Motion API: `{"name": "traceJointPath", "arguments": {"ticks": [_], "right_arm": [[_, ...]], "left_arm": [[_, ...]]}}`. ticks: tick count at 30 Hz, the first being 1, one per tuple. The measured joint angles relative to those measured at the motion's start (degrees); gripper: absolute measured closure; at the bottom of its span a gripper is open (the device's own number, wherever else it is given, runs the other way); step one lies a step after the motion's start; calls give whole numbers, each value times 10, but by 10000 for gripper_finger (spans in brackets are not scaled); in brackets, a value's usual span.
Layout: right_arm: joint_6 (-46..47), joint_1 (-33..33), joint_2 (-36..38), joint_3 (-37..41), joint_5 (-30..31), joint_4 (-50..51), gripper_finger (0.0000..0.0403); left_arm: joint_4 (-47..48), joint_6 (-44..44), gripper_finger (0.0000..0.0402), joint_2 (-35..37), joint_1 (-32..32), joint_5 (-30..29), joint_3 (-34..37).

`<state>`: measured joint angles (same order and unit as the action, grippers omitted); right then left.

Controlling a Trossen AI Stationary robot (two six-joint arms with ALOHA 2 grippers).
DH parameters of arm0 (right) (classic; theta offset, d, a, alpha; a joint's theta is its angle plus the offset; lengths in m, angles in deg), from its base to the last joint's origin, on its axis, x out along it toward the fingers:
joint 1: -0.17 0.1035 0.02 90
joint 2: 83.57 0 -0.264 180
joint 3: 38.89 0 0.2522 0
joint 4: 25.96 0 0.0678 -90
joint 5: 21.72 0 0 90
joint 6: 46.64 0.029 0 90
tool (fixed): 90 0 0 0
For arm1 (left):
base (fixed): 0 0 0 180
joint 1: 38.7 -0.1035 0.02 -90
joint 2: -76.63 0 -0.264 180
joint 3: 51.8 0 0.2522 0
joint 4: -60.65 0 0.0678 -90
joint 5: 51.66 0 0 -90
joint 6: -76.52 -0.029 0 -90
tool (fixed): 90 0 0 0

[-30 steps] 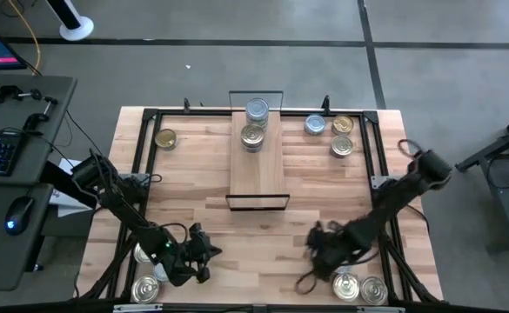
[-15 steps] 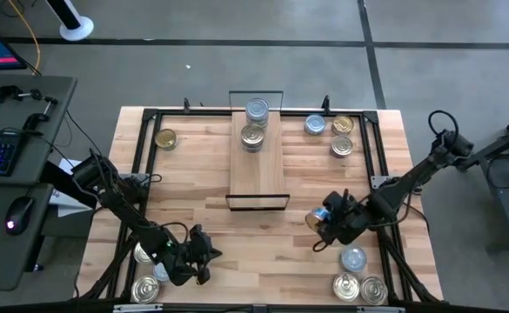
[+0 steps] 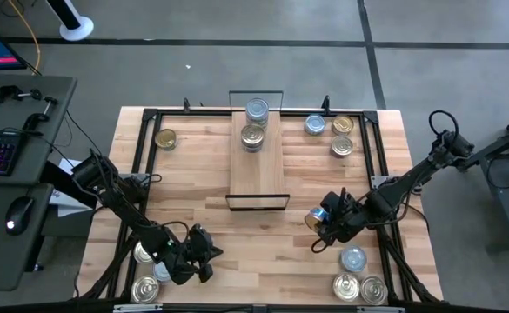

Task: Stack canned seafood by type on shelf
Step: Put the pink and blue tuna can on the shelf

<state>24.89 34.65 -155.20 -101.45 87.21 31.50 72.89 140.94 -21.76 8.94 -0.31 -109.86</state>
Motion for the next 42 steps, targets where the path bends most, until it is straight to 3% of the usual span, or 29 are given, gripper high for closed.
{"name": "traceJointPath", "arguments": {"ticks": [8,13,16,18,23,27,32,42], "right_arm": [[47,-23,2,0,4,38,235],[87,-112,24,0,109,103,235],[50,-183,38,0,150,64,235],[-3,-243,39,0,147,-7,235],[-167,-363,-15,0,-11,-240,235],[-190,-404,-74,0,-118,-352,235],[-189,-407,-154,0,-253,-455,235],[-106,-389,-263,0,-289,-633,235]], "left_arm": [[-7,19,402,0,0,-2,0],[-29,5,401,0,0,7,0],[-48,22,402,0,0,23,0],[-61,42,402,0,0,29,0],[-84,59,402,0,0,31,0],[-100,61,401,0,3,31,0],[-104,71,402,0,10,31,0],[-104,75,401,0,12,31,0]]}}
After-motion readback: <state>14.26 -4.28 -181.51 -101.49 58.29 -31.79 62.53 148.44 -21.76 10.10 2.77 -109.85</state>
